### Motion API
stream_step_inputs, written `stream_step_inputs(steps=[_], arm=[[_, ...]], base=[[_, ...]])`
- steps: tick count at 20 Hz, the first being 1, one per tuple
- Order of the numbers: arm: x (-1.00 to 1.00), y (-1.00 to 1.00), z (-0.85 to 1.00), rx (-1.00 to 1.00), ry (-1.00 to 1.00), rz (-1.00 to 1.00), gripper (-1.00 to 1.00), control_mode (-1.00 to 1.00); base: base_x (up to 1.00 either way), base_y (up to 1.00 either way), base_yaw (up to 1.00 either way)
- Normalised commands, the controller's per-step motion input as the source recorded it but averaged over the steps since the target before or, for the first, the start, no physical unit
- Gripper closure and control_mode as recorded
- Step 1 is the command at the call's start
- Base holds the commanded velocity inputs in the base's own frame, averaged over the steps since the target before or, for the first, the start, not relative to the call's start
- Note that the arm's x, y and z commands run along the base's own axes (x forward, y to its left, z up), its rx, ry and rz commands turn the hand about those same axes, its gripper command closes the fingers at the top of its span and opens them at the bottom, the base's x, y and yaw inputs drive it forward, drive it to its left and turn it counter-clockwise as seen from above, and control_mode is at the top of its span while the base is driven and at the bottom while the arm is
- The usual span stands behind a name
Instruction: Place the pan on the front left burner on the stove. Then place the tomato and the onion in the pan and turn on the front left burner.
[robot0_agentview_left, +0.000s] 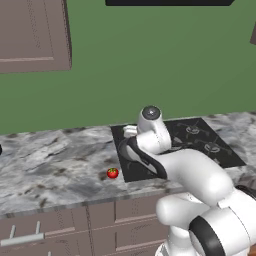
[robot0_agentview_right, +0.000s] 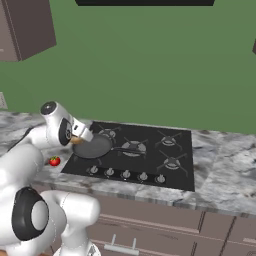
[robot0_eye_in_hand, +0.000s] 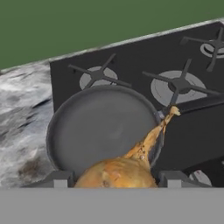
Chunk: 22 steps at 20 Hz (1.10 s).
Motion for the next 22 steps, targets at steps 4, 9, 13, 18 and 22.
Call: stream_step_inputs(steps=[4,9,13,18,22], arm=[[0.32,0.00,-0.17,0.00,0.00,0.00,1.00,-1.00],[0.22,0.00,-0.14,0.00,0.00,0.00,1.00,-1.00],[0.23,0.00,-0.15,0.00,0.00,0.00,1.00,-1.00],[0.29,0.00,-0.18,0.00,0.00,0.00,1.00,-1.00],[0.26,0.00,-0.17,0.00,0.00,0.00,1.00,-1.00]], base=[[0.00,0.00,0.00],[0.00,0.00,0.00],[0.00,0.00,0.00],[0.00,0.00,0.00],[0.00,0.00,0.00]])
